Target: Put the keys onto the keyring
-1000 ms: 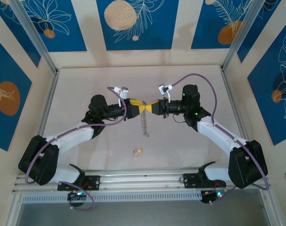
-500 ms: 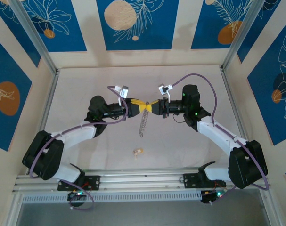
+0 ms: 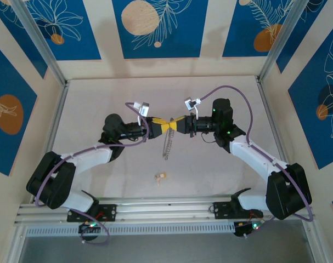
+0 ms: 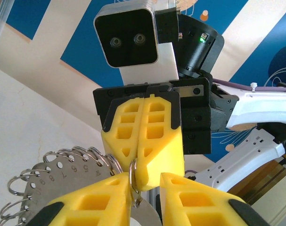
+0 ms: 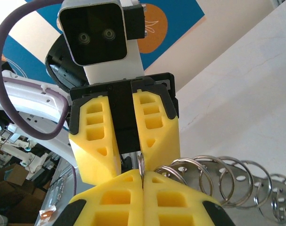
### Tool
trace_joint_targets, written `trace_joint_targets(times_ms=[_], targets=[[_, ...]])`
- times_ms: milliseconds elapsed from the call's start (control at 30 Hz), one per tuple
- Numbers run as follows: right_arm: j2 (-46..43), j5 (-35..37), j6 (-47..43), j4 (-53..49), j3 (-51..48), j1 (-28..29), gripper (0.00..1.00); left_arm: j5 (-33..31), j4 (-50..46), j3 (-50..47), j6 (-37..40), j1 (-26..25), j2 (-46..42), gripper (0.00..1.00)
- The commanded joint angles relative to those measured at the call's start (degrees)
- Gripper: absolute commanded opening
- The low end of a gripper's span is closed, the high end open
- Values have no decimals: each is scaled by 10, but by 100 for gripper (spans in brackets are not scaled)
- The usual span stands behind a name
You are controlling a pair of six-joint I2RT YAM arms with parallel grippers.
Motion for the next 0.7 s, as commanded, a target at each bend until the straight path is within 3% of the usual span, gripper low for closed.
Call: trace_joint_targets(times_ms=[0, 267, 667], targets=[[-14, 2, 3, 13, 8, -3, 0, 15, 30, -2, 2, -5, 3, 17], [-15, 4, 4, 15, 5, -6, 0, 16, 33, -3, 1, -5, 4, 1], [-14, 8, 6, 16, 4, -8, 0, -18, 55, -25, 21, -5, -7, 0]])
